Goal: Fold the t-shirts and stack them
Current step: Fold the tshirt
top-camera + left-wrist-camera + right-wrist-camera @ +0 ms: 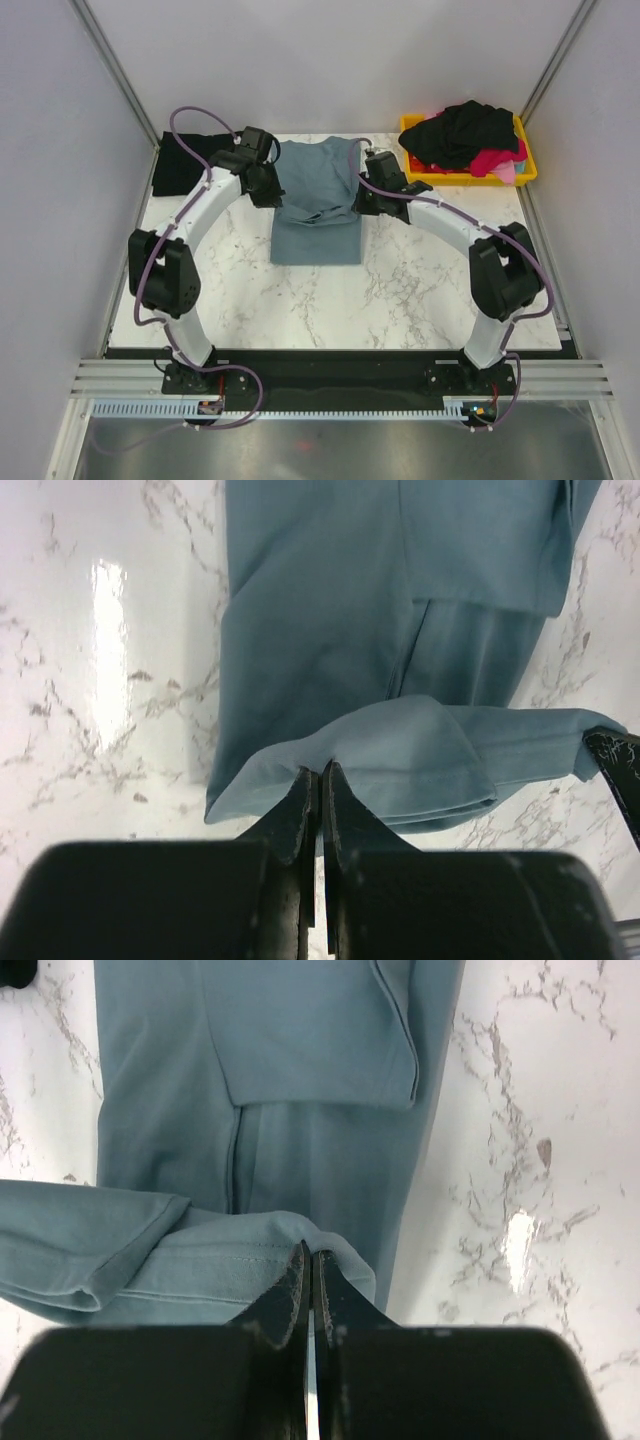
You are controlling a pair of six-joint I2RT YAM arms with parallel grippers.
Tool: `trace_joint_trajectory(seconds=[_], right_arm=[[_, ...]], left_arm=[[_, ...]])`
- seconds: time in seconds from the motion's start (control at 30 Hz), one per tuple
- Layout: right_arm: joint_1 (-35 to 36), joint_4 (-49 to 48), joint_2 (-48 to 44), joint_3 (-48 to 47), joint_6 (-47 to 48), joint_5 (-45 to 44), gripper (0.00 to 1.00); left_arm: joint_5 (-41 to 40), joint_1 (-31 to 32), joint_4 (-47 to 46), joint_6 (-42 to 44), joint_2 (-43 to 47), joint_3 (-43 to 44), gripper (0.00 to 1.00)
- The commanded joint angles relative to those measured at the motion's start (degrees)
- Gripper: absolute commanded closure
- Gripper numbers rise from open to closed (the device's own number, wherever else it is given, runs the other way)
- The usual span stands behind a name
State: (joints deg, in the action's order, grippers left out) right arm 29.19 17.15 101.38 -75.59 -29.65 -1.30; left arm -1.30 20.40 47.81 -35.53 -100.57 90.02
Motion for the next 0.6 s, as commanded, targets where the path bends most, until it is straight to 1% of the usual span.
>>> trace_joint_trajectory(seconds=[0.0, 0.03, 0.1, 0.13, 0.2, 0.23, 0.27, 0.3, 0.33, 0.37, 0.4, 0.43, 0.47, 0.5, 0.53, 0.57], right_arm=[[-1.59, -1.68, 3.20, -5.87, 2.58, 3.67, 1.00], [-1.85, -1.33, 4.95, -7.45, 2.75, 3.85, 1.00], [-2.38, -1.15, 6.98, -9.04, 3.02, 4.38, 1.00], [-2.56, -0.19, 9.33, -10.79, 3.11, 4.29, 1.00], [-3.61, 1.22, 13.64, -13.95, 2.23, 3.85, 0.94], [-4.31, 2.18, 15.14, -15.19, 1.88, 3.76, 0.75], [-4.66, 2.54, 16.64, -16.59, 1.88, 3.76, 0.62], [-5.10, 2.98, 18.39, -18.43, 1.96, 3.67, 0.59], [-5.46, 4.98, 21.63, -22.98, 1.79, 2.80, 0.57], [-6.33, 6.05, 23.32, -25.54, 1.61, 2.62, 0.46], [-6.69, 6.67, 24.81, -28.09, 1.70, 2.71, 0.39], [-7.12, 8.15, 27.35, -33.51, 1.96, 3.23, 0.35], [-7.91, 9.04, 28.33, -36.09, 2.14, 3.23, 0.33], [-8.36, 10.09, 28.78, -38.38, 2.66, 3.41, 0.32], [-8.79, 11.58, 28.43, -41.45, 3.01, 3.93, 0.32], [-9.41, 11.85, 27.39, -41.65, 3.37, 3.68, 0.32]], left_arm=[[3.85, -2.03, -1.67, 4.24, -4.00, 5.78, 0.98], [4.28, -2.38, -1.67, 4.50, -6.63, 6.57, 0.98], [4.73, -3.26, -1.41, 4.59, -9.01, 8.59, 0.98], [4.99, -3.70, -1.14, 4.76, -10.33, 9.12, 0.95], [5.43, -5.45, 0.52, 4.68, -15.68, 12.80, 0.90], [7.17, -6.16, 3.75, 4.59, -20.66, 17.43, 0.82], [7.80, -6.86, 5.00, 4.76, -22.80, 20.00, 0.70], [8.76, -7.74, 5.88, 4.94, -24.65, 22.46, 0.56], [10.25, -8.01, 5.80, 6.68, -26.67, 24.74, 0.36], [11.14, -8.10, 7.28, 7.48, -28.43, 30.77, 0.27], [10.10, -8.36, 9.73, 7.75, -32.54, 35.09, 0.15], [9.05, -8.71, 12.28, 7.23, -34.41, 39.84, 0.11], [8.51, -9.15, 14.83, 6.62, -35.64, 46.85, 0.11], [8.77, -10.20, 16.59, 5.83, -35.48, 48.22, 0.12], [8.51, -10.56, 16.44, 4.34, -34.00, 48.15, 0.13], [6.51, -10.65, 15.83, 4.15, -31.81, 45.71, 0.14]])
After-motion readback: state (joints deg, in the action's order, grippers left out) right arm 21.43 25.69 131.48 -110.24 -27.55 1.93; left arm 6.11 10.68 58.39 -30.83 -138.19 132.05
